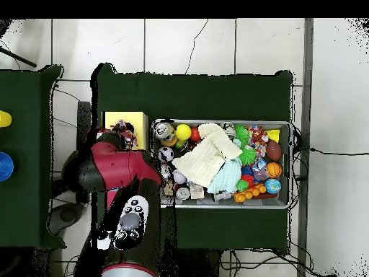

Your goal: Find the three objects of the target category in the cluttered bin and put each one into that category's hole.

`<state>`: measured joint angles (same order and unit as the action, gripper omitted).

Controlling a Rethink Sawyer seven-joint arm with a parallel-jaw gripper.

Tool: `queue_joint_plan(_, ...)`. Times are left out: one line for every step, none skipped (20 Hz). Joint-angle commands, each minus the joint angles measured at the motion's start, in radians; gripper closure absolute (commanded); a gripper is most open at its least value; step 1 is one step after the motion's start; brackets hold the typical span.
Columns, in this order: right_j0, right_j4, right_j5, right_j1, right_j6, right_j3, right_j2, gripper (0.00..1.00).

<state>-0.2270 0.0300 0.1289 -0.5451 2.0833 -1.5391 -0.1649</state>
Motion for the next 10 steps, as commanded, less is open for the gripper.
queue_joint_plan(-0.026,0.080,0.790,0.095,0.182,0.219,-0.060,1.00)
queue_joint_plan(-0.028,0.080,0.788,0.090,0.185,0.208,-0.058,1.00)
queue_joint_plan(-0.026,0.080,0.787,0.091,0.183,0.208,-0.054,1.00)
queue_joint_plan(-0.034,0.080,0.778,0.084,0.191,0.190,-0.055,1.00)
queue_joint_plan(-0.034,0.078,0.778,0.085,0.192,0.189,-0.053,1.00)
queue_joint_plan(-0.037,0.076,0.778,0.082,0.193,0.182,-0.052,1.00)
queue_joint_plan(-0.036,0.075,0.778,0.082,0.190,0.179,-0.049,1.00)
queue_joint_plan(-0.035,0.075,0.778,0.083,0.188,0.175,-0.045,1.00)
queue_joint_plan(-0.033,0.074,0.777,0.087,0.186,0.176,-0.042,1.00)
queue_joint_plan(-0.031,0.074,0.776,0.091,0.184,0.177,-0.040,1.00)
